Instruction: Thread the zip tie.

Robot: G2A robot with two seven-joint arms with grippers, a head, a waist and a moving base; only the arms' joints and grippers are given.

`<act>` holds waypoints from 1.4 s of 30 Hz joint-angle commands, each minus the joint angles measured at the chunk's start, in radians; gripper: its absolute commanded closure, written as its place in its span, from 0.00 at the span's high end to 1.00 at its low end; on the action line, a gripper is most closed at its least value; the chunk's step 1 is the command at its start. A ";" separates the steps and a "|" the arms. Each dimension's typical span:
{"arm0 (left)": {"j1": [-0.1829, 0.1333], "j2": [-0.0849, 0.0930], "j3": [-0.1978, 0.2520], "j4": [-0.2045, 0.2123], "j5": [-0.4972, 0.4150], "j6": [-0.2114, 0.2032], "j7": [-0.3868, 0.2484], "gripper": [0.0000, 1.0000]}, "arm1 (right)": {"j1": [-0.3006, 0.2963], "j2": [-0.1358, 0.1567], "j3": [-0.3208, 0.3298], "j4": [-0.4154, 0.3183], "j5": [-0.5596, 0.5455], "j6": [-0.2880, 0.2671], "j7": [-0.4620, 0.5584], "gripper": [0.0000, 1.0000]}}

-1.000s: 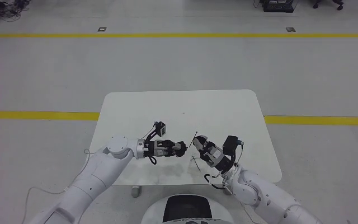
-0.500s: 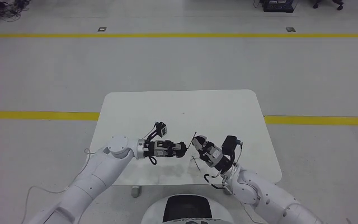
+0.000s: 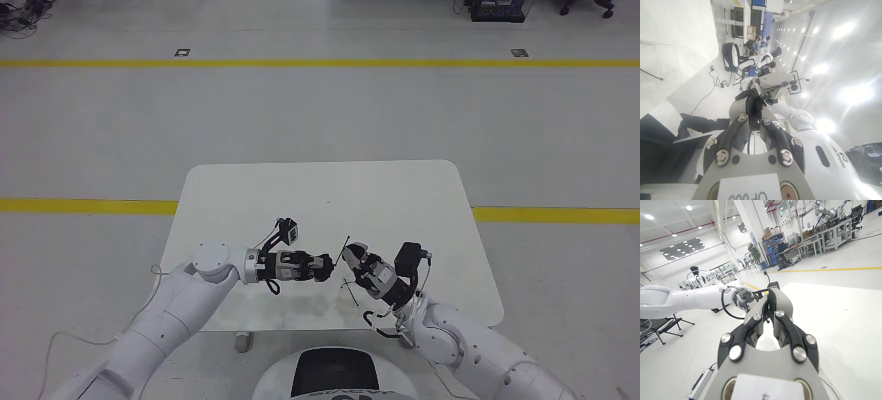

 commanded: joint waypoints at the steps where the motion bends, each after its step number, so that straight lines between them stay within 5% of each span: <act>1: 0.000 0.000 0.001 0.000 0.000 0.000 0.000 0.00 | 0.002 0.000 -0.003 0.002 0.002 0.000 0.001 0.00; 42: 0.000 0.009 0.014 -0.016 0.042 0.002 0.050 0.00 | -0.049 -0.028 0.080 0.020 -0.089 0.000 0.098 0.00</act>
